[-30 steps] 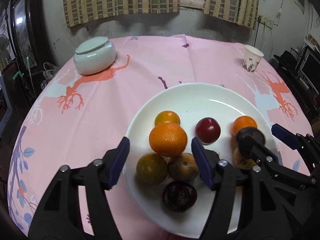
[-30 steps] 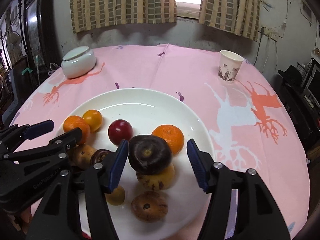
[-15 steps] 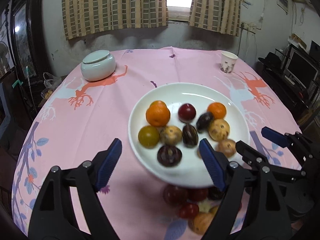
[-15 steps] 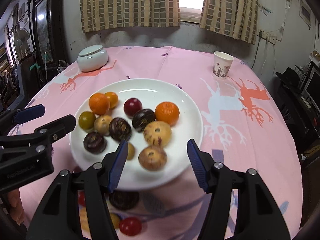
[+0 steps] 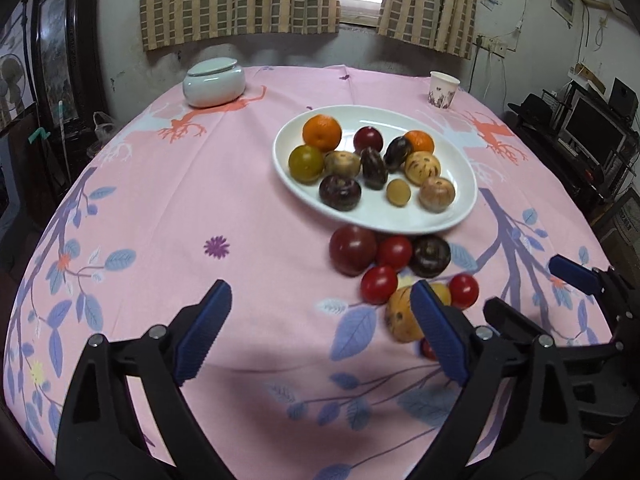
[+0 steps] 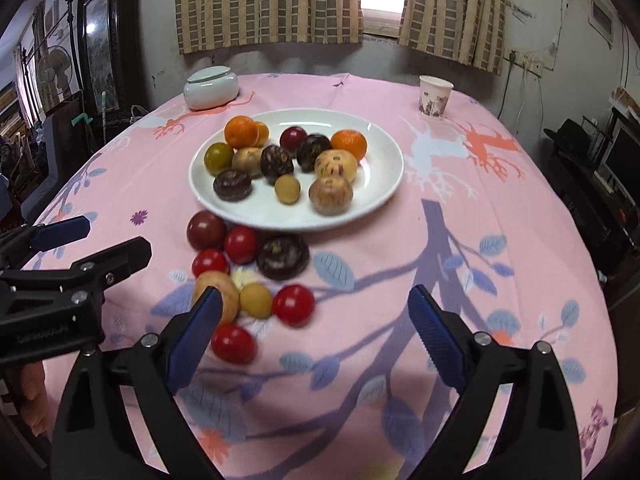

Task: Organize fruits
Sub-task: 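Move both open tools back to the fruit pile, then grasp the tan round fruit with the left tool while the right tool grasps a red tomato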

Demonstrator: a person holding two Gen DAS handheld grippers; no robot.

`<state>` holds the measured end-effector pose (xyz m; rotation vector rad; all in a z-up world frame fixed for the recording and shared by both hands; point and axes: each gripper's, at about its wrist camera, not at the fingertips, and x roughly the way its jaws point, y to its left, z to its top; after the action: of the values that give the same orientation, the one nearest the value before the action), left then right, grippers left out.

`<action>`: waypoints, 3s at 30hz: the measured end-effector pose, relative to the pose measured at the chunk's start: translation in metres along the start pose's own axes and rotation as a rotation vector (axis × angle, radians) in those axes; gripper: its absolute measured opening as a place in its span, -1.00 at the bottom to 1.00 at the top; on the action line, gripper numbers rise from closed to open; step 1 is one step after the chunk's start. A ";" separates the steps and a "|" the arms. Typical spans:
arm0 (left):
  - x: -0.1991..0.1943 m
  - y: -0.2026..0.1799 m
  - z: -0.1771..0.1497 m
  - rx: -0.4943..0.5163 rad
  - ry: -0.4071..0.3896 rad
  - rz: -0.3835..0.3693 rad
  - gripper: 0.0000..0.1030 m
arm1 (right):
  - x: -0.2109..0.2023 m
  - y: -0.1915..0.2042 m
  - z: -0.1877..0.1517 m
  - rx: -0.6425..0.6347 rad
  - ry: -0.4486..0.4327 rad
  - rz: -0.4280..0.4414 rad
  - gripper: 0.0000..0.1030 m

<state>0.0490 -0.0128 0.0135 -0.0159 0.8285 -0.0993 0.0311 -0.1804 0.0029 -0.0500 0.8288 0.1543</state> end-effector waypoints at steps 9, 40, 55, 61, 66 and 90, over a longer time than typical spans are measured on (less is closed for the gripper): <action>0.005 0.009 -0.019 -0.016 0.028 0.025 0.80 | -0.007 0.014 -0.027 -0.070 0.013 -0.021 0.91; 0.034 0.046 -0.033 -0.046 0.114 0.004 0.80 | 0.038 0.042 -0.021 -0.104 0.117 0.135 -0.38; 0.027 -0.002 -0.025 0.046 0.102 -0.084 0.78 | 0.011 0.005 -0.031 -0.052 0.066 0.112 -0.38; 0.033 -0.030 -0.026 0.093 0.137 -0.096 0.78 | 0.004 -0.014 -0.037 -0.030 0.052 0.114 -0.38; 0.042 -0.054 -0.025 0.174 0.107 -0.042 0.56 | 0.004 -0.023 -0.039 -0.018 0.048 0.124 -0.38; 0.030 -0.028 -0.028 0.098 0.115 -0.185 -0.26 | 0.009 -0.001 -0.035 -0.086 0.066 0.127 -0.38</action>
<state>0.0463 -0.0427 -0.0257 0.0056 0.9351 -0.3173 0.0116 -0.1841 -0.0276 -0.0838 0.8918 0.3097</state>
